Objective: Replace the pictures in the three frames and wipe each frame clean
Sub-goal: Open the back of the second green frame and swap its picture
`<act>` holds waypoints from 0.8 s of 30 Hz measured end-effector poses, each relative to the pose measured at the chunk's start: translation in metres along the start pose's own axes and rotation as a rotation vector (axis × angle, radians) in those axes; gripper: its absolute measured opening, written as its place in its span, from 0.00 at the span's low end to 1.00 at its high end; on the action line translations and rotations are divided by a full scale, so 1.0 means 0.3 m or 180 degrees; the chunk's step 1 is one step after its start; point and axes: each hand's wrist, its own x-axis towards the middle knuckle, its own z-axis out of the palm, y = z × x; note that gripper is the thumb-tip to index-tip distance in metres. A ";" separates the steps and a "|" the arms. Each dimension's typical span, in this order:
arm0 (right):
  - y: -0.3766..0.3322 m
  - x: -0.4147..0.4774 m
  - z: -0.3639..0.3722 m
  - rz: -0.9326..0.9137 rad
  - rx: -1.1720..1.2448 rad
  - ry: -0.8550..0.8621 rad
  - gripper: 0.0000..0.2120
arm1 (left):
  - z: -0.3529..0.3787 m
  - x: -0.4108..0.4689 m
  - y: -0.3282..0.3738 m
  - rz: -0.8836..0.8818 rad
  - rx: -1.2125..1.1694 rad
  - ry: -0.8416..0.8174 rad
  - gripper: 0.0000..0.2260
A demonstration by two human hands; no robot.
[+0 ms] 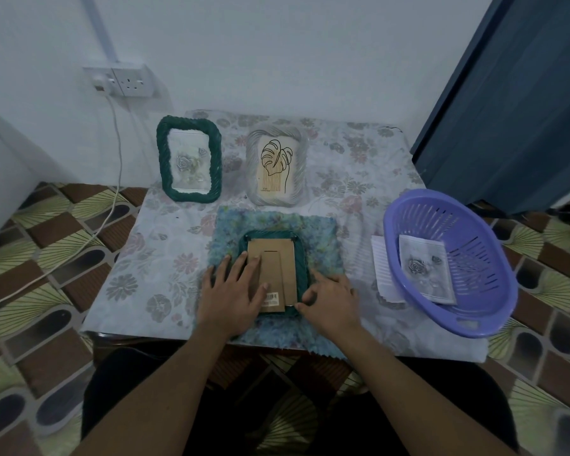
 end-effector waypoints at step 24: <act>0.008 0.027 0.013 -0.0770 -0.0484 0.0001 0.06 | -0.004 -0.003 0.000 0.0005 -0.0039 -0.0004 0.29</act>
